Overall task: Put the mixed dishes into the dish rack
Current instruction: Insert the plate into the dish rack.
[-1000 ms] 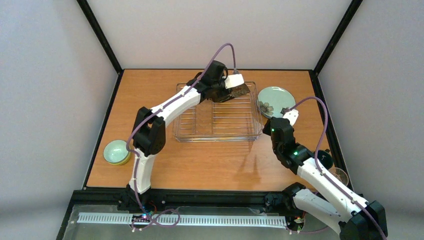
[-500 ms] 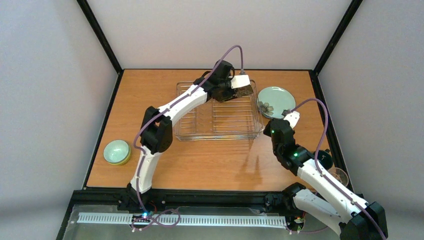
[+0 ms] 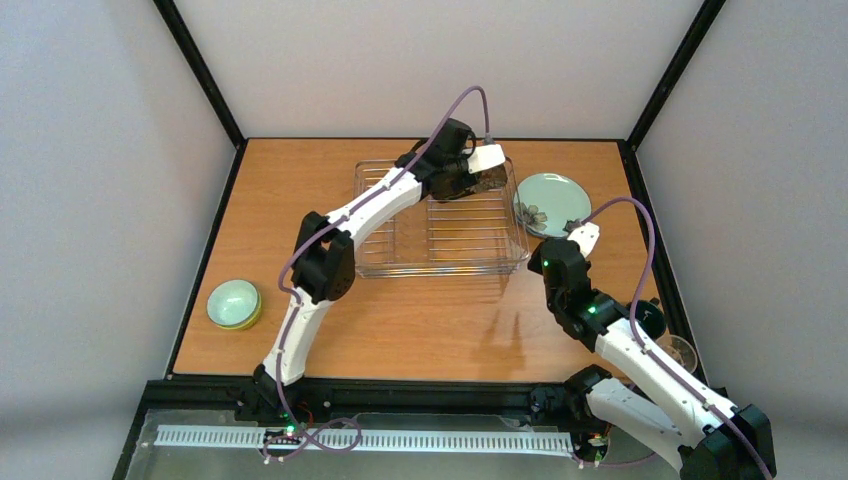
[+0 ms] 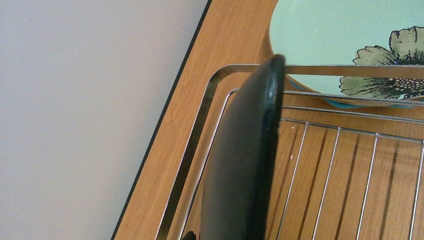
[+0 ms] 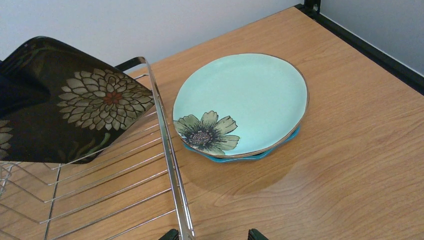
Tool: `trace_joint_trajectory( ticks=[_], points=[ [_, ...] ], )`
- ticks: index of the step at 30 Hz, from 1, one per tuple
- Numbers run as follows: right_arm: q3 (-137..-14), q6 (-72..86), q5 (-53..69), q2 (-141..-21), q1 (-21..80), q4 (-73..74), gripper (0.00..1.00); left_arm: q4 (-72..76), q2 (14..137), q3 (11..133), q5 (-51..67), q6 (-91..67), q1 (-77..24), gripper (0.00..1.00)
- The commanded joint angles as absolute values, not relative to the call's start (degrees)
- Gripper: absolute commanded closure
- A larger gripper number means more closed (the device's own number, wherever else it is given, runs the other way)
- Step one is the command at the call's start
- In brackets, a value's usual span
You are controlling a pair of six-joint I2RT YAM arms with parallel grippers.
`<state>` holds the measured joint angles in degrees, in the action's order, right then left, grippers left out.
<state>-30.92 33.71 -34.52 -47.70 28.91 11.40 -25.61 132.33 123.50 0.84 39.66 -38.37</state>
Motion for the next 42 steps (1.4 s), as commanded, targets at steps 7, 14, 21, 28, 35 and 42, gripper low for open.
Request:
trace_joint_trajectory(
  ticks=[7,14,21,28,35,42],
  points=[
    [-32.61,33.34,-35.53,-48.15,28.47,11.38,0.21,-30.50,135.02,124.47,-4.67,36.06,-38.54,0.66],
    [-34.11,32.72,-35.68,-48.65,28.54,12.25,0.21,-28.86,134.50,124.83,-7.68,36.33,-38.51,0.66],
    [-35.86,32.09,-35.68,-50.02,28.49,13.02,0.20,-27.25,134.22,124.65,-10.67,36.62,-38.29,0.66],
    [-36.47,31.56,-35.44,-51.69,28.52,12.21,0.21,-26.29,133.95,124.71,-10.59,36.64,-37.49,0.63],
    [-36.45,31.43,-35.17,-52.92,28.48,11.03,0.21,-26.30,133.84,124.94,-9.11,35.19,-36.59,0.55],
    [-37.00,31.29,-35.00,-54.28,28.50,10.55,0.20,-25.94,135.23,126.71,-8.71,34.34,-35.90,0.49]
  ],
)
